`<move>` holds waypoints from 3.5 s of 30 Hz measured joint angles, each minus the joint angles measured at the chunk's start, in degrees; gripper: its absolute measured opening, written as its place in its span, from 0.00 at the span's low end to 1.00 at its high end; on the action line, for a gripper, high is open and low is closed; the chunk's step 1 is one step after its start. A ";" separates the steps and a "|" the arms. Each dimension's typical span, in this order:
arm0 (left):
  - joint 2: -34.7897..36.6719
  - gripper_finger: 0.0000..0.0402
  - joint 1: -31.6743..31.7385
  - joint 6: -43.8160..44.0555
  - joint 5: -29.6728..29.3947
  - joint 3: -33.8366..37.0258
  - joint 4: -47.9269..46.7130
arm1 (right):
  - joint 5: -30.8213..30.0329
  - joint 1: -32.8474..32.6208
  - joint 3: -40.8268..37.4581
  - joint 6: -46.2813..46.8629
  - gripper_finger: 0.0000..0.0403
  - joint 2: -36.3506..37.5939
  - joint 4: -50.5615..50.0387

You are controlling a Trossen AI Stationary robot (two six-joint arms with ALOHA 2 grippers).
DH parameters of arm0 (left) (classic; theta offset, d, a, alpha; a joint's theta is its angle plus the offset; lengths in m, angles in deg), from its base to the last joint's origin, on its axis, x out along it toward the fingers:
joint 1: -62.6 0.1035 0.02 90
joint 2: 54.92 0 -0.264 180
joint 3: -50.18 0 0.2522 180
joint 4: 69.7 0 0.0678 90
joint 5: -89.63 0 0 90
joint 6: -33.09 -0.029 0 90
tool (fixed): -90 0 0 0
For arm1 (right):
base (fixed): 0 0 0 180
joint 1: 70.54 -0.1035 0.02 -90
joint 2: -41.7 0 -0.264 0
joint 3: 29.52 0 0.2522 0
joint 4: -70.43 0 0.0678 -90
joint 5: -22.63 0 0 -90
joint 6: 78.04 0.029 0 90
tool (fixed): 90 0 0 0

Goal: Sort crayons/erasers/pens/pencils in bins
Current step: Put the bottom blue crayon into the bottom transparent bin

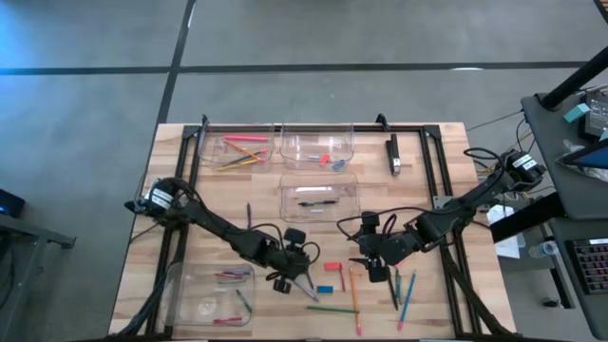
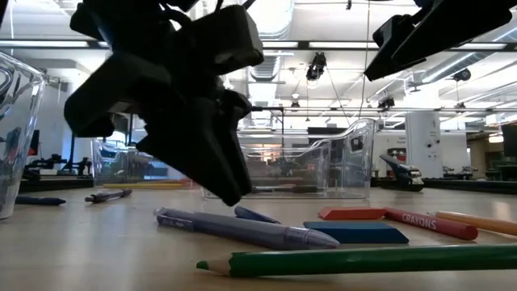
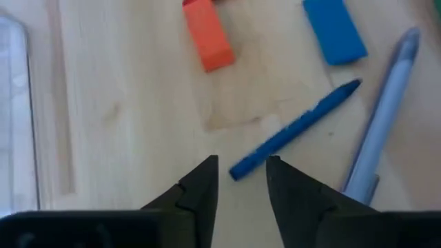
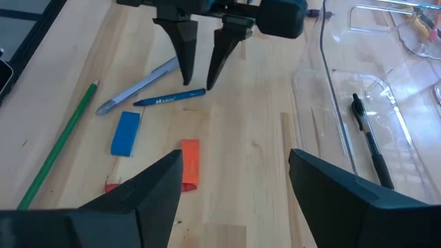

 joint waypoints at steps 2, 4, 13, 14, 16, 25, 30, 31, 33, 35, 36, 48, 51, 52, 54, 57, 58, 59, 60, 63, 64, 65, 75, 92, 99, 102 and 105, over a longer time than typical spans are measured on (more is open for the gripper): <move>-0.02 0.31 0.00 -0.20 0.82 0.01 0.20 | 0.00 0.00 -0.02 0.00 0.63 0.00 0.01; -0.24 0.35 0.00 -0.64 1.50 0.03 1.13 | 0.00 0.00 -0.02 0.00 0.63 0.00 0.00; -1.46 0.45 0.14 -3.08 2.10 0.13 5.64 | 0.00 0.00 -0.04 -0.11 0.63 0.00 0.09; -1.94 0.45 0.24 -3.22 2.39 -0.08 6.55 | 0.00 0.00 -0.04 -0.11 0.63 0.00 0.07; -2.73 0.45 0.36 -3.98 2.85 -0.05 5.70 | 0.00 0.00 -0.04 -0.11 0.63 0.00 0.05; -5.81 0.38 1.40 -4.00 4.22 -1.12 6.70 | 0.00 0.00 -0.13 -0.11 0.63 0.00 0.00; -5.89 0.23 1.53 -5.64 4.82 -1.10 6.42 | -0.01 0.00 -0.24 -0.11 0.63 0.00 -0.02; -5.93 0.20 1.53 -5.87 4.80 -1.10 6.43 | -0.01 0.00 -0.24 -0.11 0.63 0.00 0.00; -5.99 0.14 1.68 -6.03 4.40 -1.08 6.37 | 0.00 0.00 -0.26 -0.11 0.63 0.00 -0.02; -6.00 0.10 1.79 -6.10 4.34 -1.06 6.23 | 0.00 0.00 -0.26 -0.11 0.63 0.00 -0.01; -6.01 0.08 1.79 -6.14 4.35 -1.07 6.00 | 0.00 0.00 -0.26 -0.11 0.63 0.00 -0.02; -1.00 0.01 1.88 -5.53 5.85 -0.75 -0.96 | -0.02 0.00 -0.26 -0.05 0.63 0.02 0.04; 3.36 0.01 1.67 -4.10 5.93 -1.33 -3.25 | 0.00 0.00 -0.33 -0.06 0.63 0.04 0.02; 5.23 0.01 1.42 -3.31 5.92 -1.56 -4.39 | -0.02 0.00 -0.36 -0.05 0.63 0.04 -0.01; 8.15 0.01 0.84 -1.47 5.89 -1.73 -7.44 | -0.02 0.00 -0.42 -0.06 0.63 0.04 -0.03; 12.70 0.01 -0.66 0.71 5.92 -1.66 -11.62 | -0.02 0.00 -0.50 -0.03 0.63 0.07 -0.05; 14.51 0.01 -1.25 1.96 5.90 -1.68 -12.80 | -0.01 0.00 -0.50 0.04 0.63 0.07 0.06; 16.34 0.01 -1.93 3.58 5.89 -1.79 -14.29 | -0.01 0.00 -0.52 0.04 0.63 0.07 -0.08; 18.27 0.01 -2.68 5.49 5.88 -1.82 -16.07 | -0.02 0.00 -0.52 0.06 0.63 0.07 -0.13; 22.75 0.01 -5.52 12.02 5.72 -1.72 -21.43 | -0.02 0.00 -0.52 0.09 0.63 0.07 -0.08; 23.97 0.01 -6.84 14.52 5.27 -1.69 -23.71 | -0.02 0.00 -0.52 0.09 0.63 0.07 -0.04; 25.27 0.01 -8.11 16.92 4.94 -1.69 -25.52 | -0.02 0.00 -0.52 0.09 0.63 0.07 -0.04; 29.97 0.01 -22.16 42.93 -1.23 -1.53 -39.11 | -0.02 0.00 -0.52 0.13 0.63 0.07 0.13; 29.85 0.05 -27.91 60.66 1.01 9.80 -36.45 | -0.28 -0.89 -0.57 4.85 0.63 0.04 2.51; 30.10 0.05 -27.90 61.04 1.84 12.61 -29.56 | 0.82 -2.27 -0.59 1.95 0.63 0.04 6.15; 30.10 0.05 -27.89 61.02 1.84 13.48 -27.04 | 2.06 -2.27 -0.59 1.97 0.63 0.04 6.66; 30.10 0.06 -27.89 61.07 1.82 14.60 -25.08 | 2.17 -2.27 -0.59 1.96 0.63 0.03 6.62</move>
